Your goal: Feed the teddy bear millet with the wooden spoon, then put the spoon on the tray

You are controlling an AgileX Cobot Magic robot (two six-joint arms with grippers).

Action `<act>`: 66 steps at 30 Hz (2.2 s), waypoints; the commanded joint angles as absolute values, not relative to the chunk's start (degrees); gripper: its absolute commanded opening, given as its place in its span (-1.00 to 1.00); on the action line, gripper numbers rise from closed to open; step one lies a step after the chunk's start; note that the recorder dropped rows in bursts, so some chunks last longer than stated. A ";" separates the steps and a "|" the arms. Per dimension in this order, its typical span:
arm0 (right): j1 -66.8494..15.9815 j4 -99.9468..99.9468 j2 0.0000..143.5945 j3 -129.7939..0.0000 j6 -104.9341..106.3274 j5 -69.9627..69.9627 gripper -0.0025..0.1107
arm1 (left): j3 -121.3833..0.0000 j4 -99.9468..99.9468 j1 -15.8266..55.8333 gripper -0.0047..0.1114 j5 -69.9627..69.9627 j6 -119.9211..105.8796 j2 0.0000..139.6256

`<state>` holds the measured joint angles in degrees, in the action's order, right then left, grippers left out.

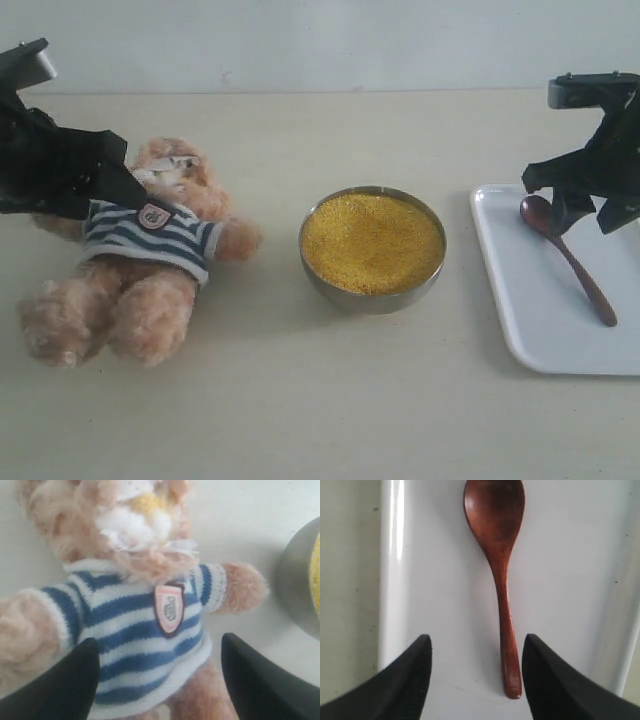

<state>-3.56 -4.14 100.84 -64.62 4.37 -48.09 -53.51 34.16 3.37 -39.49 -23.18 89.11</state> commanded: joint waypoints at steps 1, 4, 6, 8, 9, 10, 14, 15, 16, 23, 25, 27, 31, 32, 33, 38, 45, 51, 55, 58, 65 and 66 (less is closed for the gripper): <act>-3.30 -5.92 96.41 -64.72 4.51 -47.73 -0.06 | -53.42 33.42 3.20 0.23 -39.42 -22.74 84.81; -3.30 -6.89 93.57 -64.72 4.60 -47.73 -0.28 | -53.42 33.42 3.20 0.19 -40.00 -22.74 82.00; -3.30 -8.41 91.43 -64.72 5.33 -47.51 -0.57 | -53.42 33.29 3.20 0.07 -40.79 -22.74 80.30; -3.30 -10.63 89.52 -64.72 7.15 -47.37 -0.86 | -53.42 32.51 3.20 -0.19 -41.85 -22.74 78.44; -3.30 -12.47 88.42 -64.72 8.48 -47.24 -0.96 | -53.42 32.03 3.20 -0.32 -42.47 -22.74 77.52; -3.30 -14.51 87.32 -64.72 9.97 -47.12 -0.96 | -53.42 31.76 3.20 -0.49 -43.26 -22.74 76.67; -3.30 -25.63 83.00 -64.72 18.90 -45.92 -0.96 | -53.42 31.65 3.20 -0.85 -45.17 -22.74 73.22; -3.30 -28.84 81.61 -64.72 21.40 -45.52 -0.96 | -53.42 31.65 3.20 -0.85 -45.36 -22.74 72.12; -3.30 -31.60 80.18 -64.72 23.76 -45.01 -0.96 | -53.42 31.65 3.20 -0.85 -45.36 -22.74 71.15; -3.30 -37.09 68.97 -64.72 30.59 -40.12 -0.96 | -53.42 31.52 3.20 -0.85 -42.47 -24.08 59.35; -3.30 -37.09 65.37 -64.72 30.59 -38.81 -0.96 | -53.30 31.52 3.20 -0.85 -40.51 -24.48 55.59; -3.30 -37.09 61.87 -64.72 30.86 -38.42 -0.96 | -52.99 31.52 3.20 -0.85 -38.58 -25.53 51.34; -3.30 -37.09 55.66 -64.62 33.26 -38.42 -0.96 | -50.23 31.52 3.20 -0.85 -34.00 -27.52 43.20; -3.30 -37.09 54.12 -64.62 33.36 -38.42 -0.96 | -48.74 31.52 3.20 -0.85 -32.83 -27.95 41.13; -3.30 -37.09 52.91 -64.62 33.36 -38.42 -0.96 | -47.62 31.52 3.20 -0.85 -31.62 -28.17 39.12; -3.30 -36.85 46.74 -64.62 33.36 -38.42 -0.96 | -40.40 31.52 3.20 -0.85 -27.25 -28.17 31.17; -3.30 -36.71 40.97 -55.12 33.59 -34.27 -0.96 | -35.42 31.44 3.20 -0.85 -26.16 -28.17 26.03; -3.30 -36.71 36.00 -42.45 33.59 -31.80 -0.96 | -35.37 31.44 3.20 -0.85 -26.16 -28.17 25.79; -3.30 -36.71 31.99 -37.24 33.59 -29.14 -0.96 | -35.37 31.44 3.20 -0.85 -26.04 -28.17 25.79; -3.30 -36.71 30.32 -36.55 33.59 -29.52 -0.96 | -35.37 31.44 3.20 -0.85 -26.17 -28.17 25.79; -3.30 -36.92 29.84 -36.55 31.23 -32.07 -0.96 | -35.37 31.44 3.20 -0.85 -26.17 -28.17 25.79; -3.30 -36.92 29.84 -36.55 31.23 -32.20 -0.96 | -35.37 31.44 3.20 -0.85 -26.17 -28.17 25.79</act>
